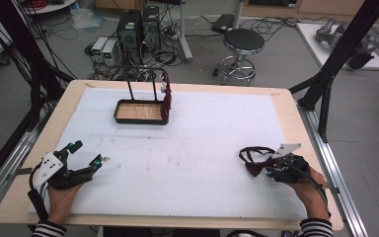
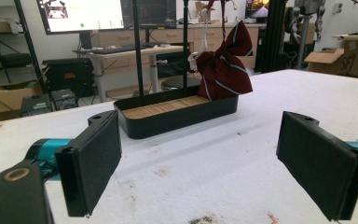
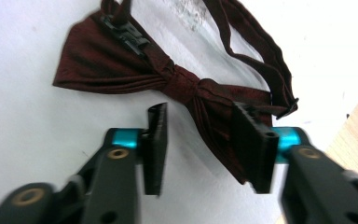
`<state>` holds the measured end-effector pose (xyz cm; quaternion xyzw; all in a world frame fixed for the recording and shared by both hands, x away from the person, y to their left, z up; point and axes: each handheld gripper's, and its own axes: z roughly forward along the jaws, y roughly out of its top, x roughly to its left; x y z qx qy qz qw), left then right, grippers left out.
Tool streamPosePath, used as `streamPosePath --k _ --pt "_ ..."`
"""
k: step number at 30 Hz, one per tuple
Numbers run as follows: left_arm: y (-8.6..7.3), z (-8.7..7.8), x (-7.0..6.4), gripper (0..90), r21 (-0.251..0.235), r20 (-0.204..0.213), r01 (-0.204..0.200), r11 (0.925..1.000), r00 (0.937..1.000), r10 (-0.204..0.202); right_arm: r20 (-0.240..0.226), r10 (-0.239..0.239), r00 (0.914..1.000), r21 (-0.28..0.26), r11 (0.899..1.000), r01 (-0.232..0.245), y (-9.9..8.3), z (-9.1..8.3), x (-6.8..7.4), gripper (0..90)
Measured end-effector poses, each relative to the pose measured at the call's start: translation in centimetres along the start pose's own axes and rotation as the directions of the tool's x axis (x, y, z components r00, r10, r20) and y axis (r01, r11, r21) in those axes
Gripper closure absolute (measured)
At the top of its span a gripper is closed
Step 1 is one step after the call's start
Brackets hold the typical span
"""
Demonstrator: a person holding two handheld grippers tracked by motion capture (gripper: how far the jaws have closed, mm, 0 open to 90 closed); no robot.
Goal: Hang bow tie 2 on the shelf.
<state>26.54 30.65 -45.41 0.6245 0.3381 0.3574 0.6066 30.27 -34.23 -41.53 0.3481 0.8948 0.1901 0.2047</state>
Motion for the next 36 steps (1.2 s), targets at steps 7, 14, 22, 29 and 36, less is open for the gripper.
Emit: streamPosePath --k 7,14,22,29,36 --pt "0.0 0.0 0.0 14.3 0.0 -0.001 0.0 1.0 1.0 0.0 0.05 -0.01 0.9987 -0.036 0.999 0.011 0.1 -0.3 0.1 30.0" --pt "0.0 0.0 0.0 14.4 0.0 0.0 0.0 1.0 1.0 0.0 0.072 -0.049 0.9962 -0.046 0.998 0.052 0.1 -0.2 -0.3 21.8" --pt "0.0 0.0 0.0 14.4 0.001 -0.001 0.003 1.0 1.0 -0.003 0.04 -0.152 0.9876 -0.001 0.988 0.152 1.3 0.4 -0.1 21.3" --pt "0.0 0.0 0.0 14.3 -0.001 0.0 0.006 1.0 1.0 -0.006 0.009 -0.183 0.9831 0.021 0.983 0.183 1.8 0.6 -0.2 24.4" --pt "0.0 0.0 0.0 14.3 0.0 0.0 0.006 1.0 1.0 -0.006 -0.016 -0.217 0.976 0.034 0.975 0.218 2.1 0.6 -0.2 25.5"
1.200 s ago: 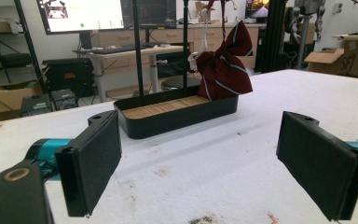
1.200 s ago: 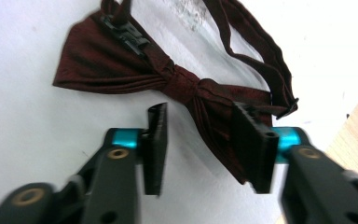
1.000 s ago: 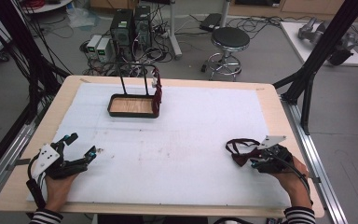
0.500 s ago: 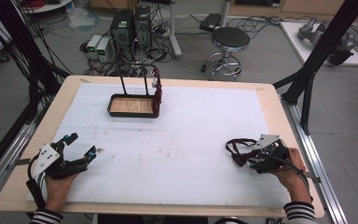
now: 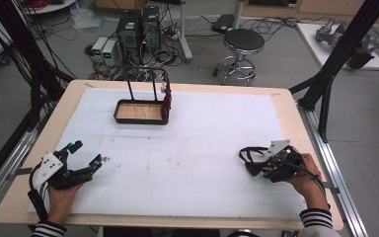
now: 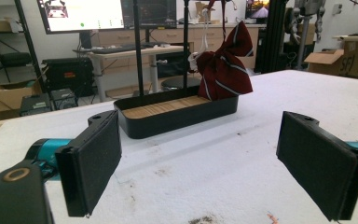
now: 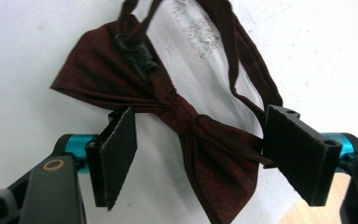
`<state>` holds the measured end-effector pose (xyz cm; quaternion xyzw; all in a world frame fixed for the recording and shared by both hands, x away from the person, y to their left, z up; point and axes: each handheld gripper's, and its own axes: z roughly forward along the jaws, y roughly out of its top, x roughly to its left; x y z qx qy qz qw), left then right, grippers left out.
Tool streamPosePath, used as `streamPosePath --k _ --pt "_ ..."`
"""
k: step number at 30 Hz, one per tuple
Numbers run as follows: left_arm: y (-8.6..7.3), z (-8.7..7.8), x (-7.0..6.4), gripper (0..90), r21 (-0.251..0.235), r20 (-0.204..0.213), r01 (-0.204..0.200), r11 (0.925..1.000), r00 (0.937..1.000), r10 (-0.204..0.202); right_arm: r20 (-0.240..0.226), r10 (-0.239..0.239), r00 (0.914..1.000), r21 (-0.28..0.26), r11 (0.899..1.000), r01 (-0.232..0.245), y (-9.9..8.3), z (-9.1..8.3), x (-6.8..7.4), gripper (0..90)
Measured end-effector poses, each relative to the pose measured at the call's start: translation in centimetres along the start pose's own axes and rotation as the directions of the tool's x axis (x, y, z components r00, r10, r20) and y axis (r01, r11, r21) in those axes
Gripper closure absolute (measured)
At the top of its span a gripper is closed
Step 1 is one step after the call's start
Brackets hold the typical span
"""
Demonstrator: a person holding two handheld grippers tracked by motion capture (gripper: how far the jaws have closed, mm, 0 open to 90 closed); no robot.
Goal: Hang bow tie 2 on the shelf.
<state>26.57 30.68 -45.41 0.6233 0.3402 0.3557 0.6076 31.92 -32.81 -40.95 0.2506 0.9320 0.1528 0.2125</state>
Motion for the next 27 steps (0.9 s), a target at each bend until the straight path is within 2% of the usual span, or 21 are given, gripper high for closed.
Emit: streamPosePath --k 4,9,19,27 --pt "0.0 0.0 -0.02 14.4 -0.001 0.0 0.0 1.0 1.0 0.0 -0.01 -0.017 0.9998 0.0 1.0 0.017 0.28 0.02 0.04 28.5" --pt "0.0 -0.02 -0.01 14.4 -0.001 0.0 -0.001 1.0 1.0 0.001 -0.048 -0.031 0.9983 0.019 0.999 0.032 0.51 0.58 0.12 33.8" --pt "0.0 -0.02 -0.01 14.3 -0.001 0.001 0.001 1.0 1.0 -0.001 -0.081 -0.03 0.9962 0.046 0.998 0.034 0.66 0.74 0.17 67.0" --pt "-0.01 -0.02 -0.01 14.3 -0.003 0.001 0.001 1.0 1.0 -0.001 -0.067 -0.01 0.9977 0.062 0.998 0.014 0.8 0.72 0.25 75.1"
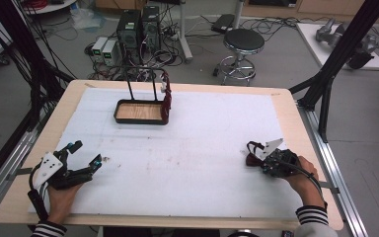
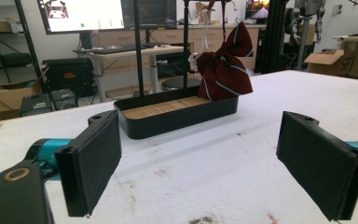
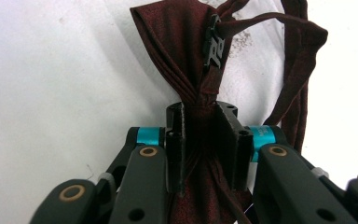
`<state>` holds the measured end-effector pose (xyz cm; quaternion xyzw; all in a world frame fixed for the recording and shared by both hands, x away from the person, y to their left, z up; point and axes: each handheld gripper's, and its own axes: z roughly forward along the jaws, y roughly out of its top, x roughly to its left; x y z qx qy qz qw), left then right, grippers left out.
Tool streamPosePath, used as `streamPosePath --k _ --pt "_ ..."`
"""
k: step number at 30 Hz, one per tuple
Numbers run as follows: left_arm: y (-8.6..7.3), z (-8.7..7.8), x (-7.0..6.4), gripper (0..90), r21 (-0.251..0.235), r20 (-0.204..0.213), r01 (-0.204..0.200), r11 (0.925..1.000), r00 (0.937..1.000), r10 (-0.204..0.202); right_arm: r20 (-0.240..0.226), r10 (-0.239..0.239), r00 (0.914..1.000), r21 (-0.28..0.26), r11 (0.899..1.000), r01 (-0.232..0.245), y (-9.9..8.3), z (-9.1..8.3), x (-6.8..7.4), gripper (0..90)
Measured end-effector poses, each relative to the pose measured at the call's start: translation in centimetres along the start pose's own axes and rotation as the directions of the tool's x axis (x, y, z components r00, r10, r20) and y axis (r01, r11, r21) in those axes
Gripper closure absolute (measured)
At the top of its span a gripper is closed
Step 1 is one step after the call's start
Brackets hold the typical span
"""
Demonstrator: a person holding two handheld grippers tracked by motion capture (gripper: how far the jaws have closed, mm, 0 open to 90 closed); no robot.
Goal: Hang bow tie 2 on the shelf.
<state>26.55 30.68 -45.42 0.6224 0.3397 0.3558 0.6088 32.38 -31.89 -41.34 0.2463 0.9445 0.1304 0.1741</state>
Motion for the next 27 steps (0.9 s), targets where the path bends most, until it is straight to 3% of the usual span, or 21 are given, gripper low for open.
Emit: streamPosePath --k 11,13,16,21,23,27 --pt "0.0 0.0 0.0 14.3 -0.001 -0.001 -0.001 1.0 1.0 0.001 0.015 0.049 0.9987 -0.052 0.997 -0.048 -0.1 -0.6 -0.2 75.7" --pt "0.0 0.0 0.0 14.4 0.0 -0.001 -0.001 1.0 1.0 0.001 0.017 0.07 0.9974 -0.086 0.994 -0.069 -0.1 -0.9 -0.2 75.7" --pt "0.0 0.0 0.0 14.4 0.002 0.0 -0.001 1.0 1.0 0.001 0.013 0.113 0.9934 -0.152 0.982 -0.11 -0.2 -1.2 -0.2 75.7" --pt "0.0 0.0 0.0 14.4 0.0 -0.002 -0.003 1.0 1.0 0.003 -0.003 0.146 0.9892 -0.222 0.964 -0.143 0.0 -1.6 -0.1 75.7" --pt "0.0 0.0 0.0 14.3 0.001 -0.002 -0.003 1.0 1.0 0.003 -0.008 0.172 0.9851 -0.257 0.952 -0.168 0.1 -1.8 -0.1 75.7" --pt "0.0 0.0 0.0 14.3 0.003 -0.001 -0.005 1.0 1.0 0.005 -0.042 0.226 0.9733 -0.337 0.914 -0.226 0.2 -2.4 -0.4 75.8"
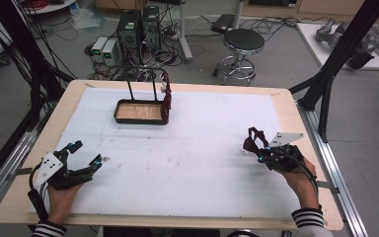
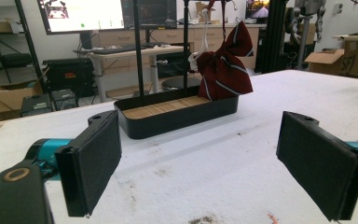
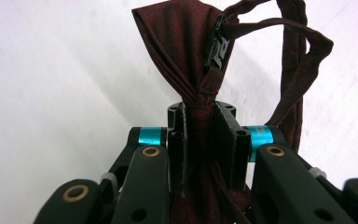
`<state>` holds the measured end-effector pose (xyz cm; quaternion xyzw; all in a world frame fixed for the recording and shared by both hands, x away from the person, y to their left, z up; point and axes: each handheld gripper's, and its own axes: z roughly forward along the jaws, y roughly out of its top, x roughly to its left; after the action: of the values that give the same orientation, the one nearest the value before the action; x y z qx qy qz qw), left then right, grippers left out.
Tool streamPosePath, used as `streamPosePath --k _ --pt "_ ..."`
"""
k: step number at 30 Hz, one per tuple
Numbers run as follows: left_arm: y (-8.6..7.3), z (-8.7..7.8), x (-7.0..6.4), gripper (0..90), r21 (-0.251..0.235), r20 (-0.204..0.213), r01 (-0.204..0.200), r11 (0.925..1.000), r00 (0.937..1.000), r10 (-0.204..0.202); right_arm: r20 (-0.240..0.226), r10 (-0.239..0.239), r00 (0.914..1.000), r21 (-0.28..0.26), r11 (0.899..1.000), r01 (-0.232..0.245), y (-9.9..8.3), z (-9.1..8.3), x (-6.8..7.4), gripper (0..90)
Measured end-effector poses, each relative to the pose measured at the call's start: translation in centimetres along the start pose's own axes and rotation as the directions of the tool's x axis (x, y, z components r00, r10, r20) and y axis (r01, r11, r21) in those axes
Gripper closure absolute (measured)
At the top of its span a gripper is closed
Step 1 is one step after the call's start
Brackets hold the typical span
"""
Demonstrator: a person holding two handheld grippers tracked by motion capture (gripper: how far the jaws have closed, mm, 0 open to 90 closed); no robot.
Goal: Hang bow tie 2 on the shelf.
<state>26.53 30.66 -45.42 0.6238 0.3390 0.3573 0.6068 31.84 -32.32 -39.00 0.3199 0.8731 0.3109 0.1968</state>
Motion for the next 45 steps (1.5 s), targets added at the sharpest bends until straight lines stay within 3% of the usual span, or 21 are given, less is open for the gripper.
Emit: streamPosePath --k 8,12,19,25,30,31,37,41,45 --pt "0.0 0.0 0.0 14.4 0.0 0.0 0.0 1.0 1.0 0.0 0.011 0.074 0.9972 -0.121 0.99 -0.072 0.5 -0.6 -0.1 75.8" --pt "0.0 0.0 0.0 14.3 0.001 0.0 0.0 1.0 1.0 0.0 0.028 0.102 0.9943 -0.188 0.978 -0.095 0.7 -1.1 0.0 75.8" --pt "0.0 0.0 0.0 14.3 0.0 0.0 0.001 1.0 1.0 -0.001 0.051 0.137 0.9893 -0.307 0.945 -0.115 1.5 -1.7 0.4 75.8" --pt "0.0 0.0 0.0 14.3 0.0 0.0 0.002 1.0 1.0 -0.002 0.024 0.173 0.9846 -0.4 0.904 -0.149 2.0 -1.8 0.5 75.8" --pt "0.0 0.0 0.0 14.3 0.001 0.001 0.001 1.0 1.0 -0.001 0.03 0.183 0.9827 -0.424 0.893 -0.153 2.5 -1.8 0.8 75.8" --pt "0.0 0.0 0.0 14.4 0.0 0.0 0.001 1.0 1.0 -0.001 0.023 0.197 0.98 -0.435 0.884 -0.168 2.6 -1.8 0.9 75.8" --pt "0.0 0.0 0.0 14.4 0.003 0.001 -0.002 1.0 1.0 0.002 0.037 0.209 0.9772 -0.476 0.864 -0.167 3.3 -2.1 1.2 75.7" --pt "0.0 0.0 0.0 14.3 0.002 0.001 -0.002 1.0 1.0 0.002 0.019 0.224 0.9745 -0.512 0.839 -0.183 4.1 -2.1 1.6 75.8" --pt "0.0 0.0 0.0 14.3 0.002 0.002 -0.001 1.0 1.0 0.001 0.01 0.225 0.9743 -0.54 0.821 -0.184 5.2 -2.0 2.0 75.7"
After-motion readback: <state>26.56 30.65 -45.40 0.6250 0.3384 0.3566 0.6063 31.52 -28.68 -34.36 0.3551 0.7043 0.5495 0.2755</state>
